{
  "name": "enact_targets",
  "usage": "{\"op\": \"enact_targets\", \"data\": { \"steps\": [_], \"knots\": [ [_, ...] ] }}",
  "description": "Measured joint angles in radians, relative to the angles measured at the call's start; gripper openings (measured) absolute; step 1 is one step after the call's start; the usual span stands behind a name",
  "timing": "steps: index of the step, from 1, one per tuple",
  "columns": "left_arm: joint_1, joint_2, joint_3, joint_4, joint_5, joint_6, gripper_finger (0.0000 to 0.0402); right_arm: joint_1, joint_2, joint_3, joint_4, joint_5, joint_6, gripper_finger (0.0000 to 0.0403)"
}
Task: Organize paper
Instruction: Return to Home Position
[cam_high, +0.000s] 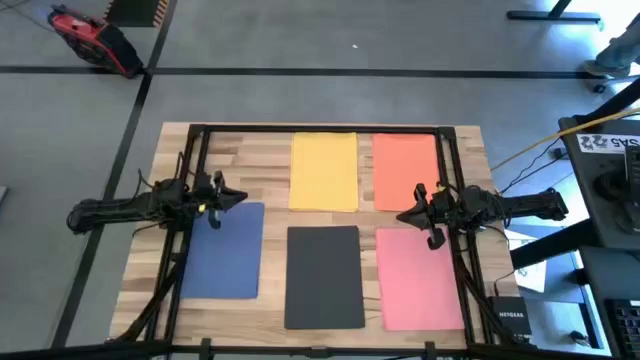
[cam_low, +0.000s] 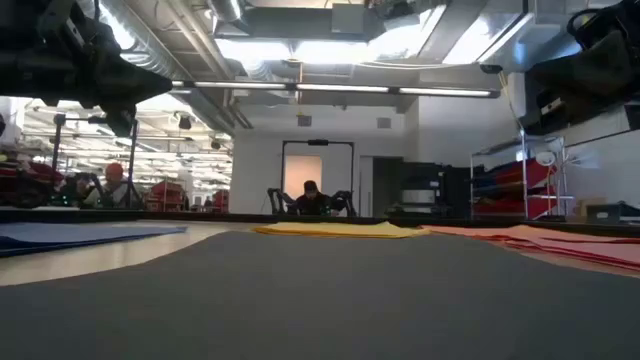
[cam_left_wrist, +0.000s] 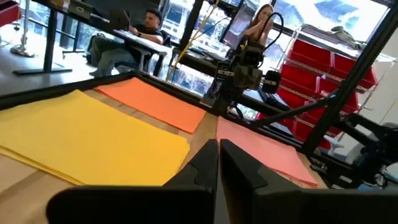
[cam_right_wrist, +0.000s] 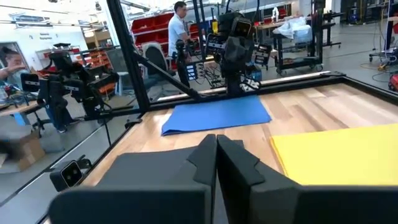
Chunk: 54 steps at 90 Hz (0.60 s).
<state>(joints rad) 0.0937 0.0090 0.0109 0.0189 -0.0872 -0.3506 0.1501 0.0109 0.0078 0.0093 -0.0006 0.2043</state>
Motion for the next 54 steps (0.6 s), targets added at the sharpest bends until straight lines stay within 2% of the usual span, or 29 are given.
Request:
{"op": "enact_targets", "data": {
  "steps": [54],
  "knots": [
    [0.0, 0.0, 0.0, 0.0, 0.0, -0.026, 0.0, 0.0, 0.0, 0.0, 0.0, 0.0, 0.0, 0.0]
  ]
}}
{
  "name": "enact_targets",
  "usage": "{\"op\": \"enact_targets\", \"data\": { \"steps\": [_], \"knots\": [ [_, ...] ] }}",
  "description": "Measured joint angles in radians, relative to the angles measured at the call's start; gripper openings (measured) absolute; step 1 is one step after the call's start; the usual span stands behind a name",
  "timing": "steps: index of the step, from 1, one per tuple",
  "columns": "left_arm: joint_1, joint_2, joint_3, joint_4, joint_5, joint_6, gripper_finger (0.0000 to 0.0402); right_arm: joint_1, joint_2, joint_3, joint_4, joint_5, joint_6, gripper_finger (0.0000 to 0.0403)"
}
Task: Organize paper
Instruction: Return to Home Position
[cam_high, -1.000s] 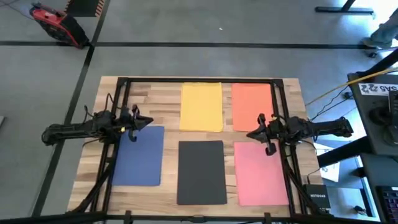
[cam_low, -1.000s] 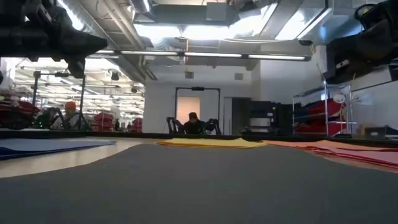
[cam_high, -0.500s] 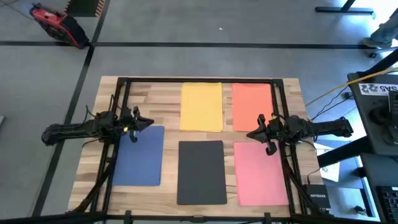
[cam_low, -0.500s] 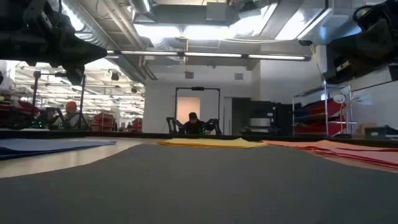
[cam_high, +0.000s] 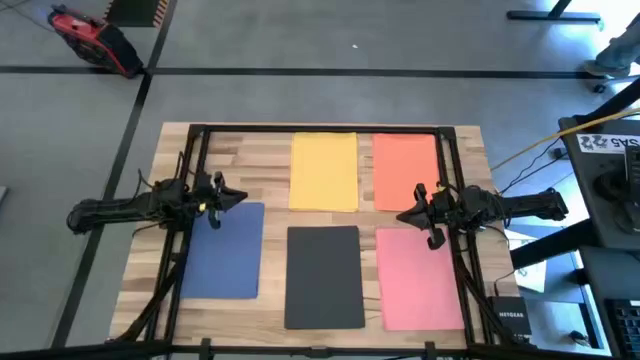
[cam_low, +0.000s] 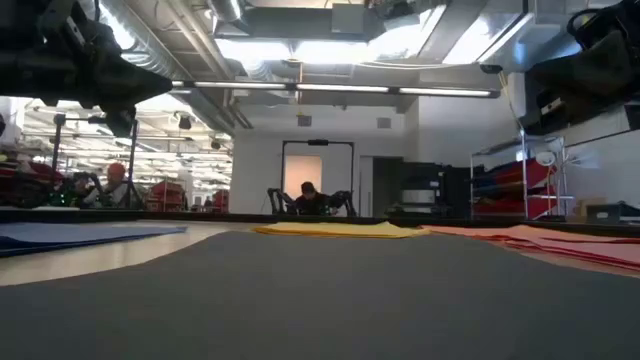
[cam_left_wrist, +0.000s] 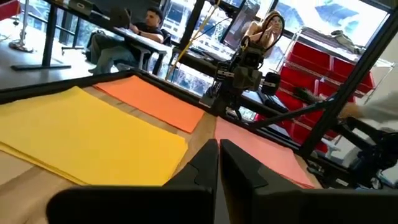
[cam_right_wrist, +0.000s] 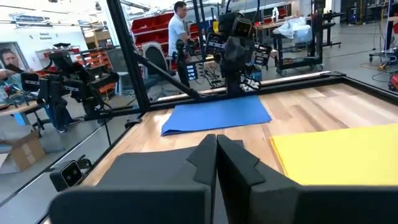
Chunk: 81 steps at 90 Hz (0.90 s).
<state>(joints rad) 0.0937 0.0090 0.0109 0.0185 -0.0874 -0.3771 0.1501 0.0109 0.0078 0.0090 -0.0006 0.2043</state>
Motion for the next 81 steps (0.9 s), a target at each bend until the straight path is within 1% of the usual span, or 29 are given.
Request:
{"op": "enact_targets", "data": {
  "steps": [81],
  "knots": [
    [0.0, 0.0, 0.0, 0.0, 0.0, -0.009, 0.0, 0.0, 0.0, 0.0, 0.0, 0.0, 0.0, 0.0]
  ]
}}
